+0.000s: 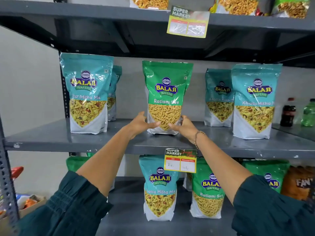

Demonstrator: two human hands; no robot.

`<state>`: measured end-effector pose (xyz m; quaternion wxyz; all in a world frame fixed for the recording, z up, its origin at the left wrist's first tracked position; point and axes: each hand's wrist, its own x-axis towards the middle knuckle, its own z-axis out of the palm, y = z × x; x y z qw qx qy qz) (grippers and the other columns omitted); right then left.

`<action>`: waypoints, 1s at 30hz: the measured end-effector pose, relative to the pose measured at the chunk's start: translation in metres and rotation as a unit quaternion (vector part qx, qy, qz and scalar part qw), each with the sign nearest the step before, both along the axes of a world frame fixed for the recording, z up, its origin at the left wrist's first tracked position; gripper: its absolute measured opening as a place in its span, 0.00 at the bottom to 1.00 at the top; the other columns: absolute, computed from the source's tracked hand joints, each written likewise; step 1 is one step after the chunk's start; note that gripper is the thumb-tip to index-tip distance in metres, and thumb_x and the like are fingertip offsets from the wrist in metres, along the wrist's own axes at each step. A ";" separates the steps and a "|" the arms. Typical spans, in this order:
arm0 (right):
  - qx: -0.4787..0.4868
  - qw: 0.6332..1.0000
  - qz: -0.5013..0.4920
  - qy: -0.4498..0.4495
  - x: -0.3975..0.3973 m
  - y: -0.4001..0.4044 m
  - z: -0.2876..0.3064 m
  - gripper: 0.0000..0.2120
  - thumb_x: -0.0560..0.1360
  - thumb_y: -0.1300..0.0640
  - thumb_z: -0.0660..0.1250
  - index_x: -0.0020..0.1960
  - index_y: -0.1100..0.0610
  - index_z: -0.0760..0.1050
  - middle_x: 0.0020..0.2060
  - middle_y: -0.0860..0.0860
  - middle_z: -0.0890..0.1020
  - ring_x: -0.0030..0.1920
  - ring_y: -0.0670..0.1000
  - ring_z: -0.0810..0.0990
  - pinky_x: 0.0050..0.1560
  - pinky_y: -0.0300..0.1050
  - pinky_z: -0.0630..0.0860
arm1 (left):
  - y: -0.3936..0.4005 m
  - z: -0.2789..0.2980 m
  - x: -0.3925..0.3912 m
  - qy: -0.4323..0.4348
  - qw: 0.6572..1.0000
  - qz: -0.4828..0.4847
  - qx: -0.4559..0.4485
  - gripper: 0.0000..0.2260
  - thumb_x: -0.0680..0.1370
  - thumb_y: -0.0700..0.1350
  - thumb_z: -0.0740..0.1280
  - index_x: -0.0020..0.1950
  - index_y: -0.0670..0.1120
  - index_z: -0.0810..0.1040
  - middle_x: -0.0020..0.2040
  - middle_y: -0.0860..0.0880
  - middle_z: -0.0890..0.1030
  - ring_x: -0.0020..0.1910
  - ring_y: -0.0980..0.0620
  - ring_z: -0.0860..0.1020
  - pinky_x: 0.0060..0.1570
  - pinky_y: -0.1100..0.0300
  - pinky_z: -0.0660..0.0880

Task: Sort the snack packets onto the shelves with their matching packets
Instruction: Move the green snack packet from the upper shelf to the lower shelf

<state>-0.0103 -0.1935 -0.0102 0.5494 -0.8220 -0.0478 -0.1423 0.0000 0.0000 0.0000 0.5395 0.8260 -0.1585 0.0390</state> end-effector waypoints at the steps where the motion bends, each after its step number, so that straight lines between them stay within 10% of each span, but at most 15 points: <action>1: 0.002 1.000 -0.007 -0.010 0.001 0.000 0.000 0.34 0.68 0.55 0.74 0.67 0.61 0.61 0.65 0.56 0.73 0.63 0.53 0.72 0.67 0.51 0.68 | -0.001 0.000 -0.003 -0.021 1.000 0.002 -0.001 0.41 0.70 0.50 0.74 0.75 0.40 0.54 0.75 0.42 0.63 0.74 0.44 0.63 0.70 0.52 0.61; 16: 0.031 0.998 -0.016 -0.043 -0.021 0.009 0.000 0.30 0.68 0.58 0.74 0.66 0.59 0.66 0.64 0.55 0.75 0.64 0.54 0.73 0.65 0.49 0.68 | -0.010 -0.005 -0.003 -0.069 0.990 0.126 0.011 0.24 0.66 0.50 0.77 0.55 0.42 0.72 0.54 0.46 0.77 0.52 0.48 0.74 0.51 0.56 0.70; 27: 0.027 0.994 0.042 -0.100 -0.086 0.024 0.021 0.26 0.66 0.51 0.75 0.61 0.55 0.71 0.54 0.50 0.81 0.57 0.52 0.78 0.64 0.53 0.72 | 0.026 0.016 -0.076 -0.131 0.987 0.039 -0.080 0.28 0.70 0.47 0.74 0.64 0.41 0.65 0.56 0.49 0.74 0.56 0.51 0.74 0.42 0.68 0.69; 30: 0.005 0.994 0.040 -0.105 -0.116 0.036 0.008 0.26 0.65 0.48 0.75 0.59 0.54 0.72 0.53 0.48 0.81 0.56 0.50 0.78 0.63 0.51 0.73 | 0.048 0.005 -0.104 -0.135 0.987 0.039 -0.082 0.36 0.65 0.51 0.77 0.68 0.44 0.65 0.57 0.52 0.75 0.56 0.53 0.74 0.52 0.66 0.70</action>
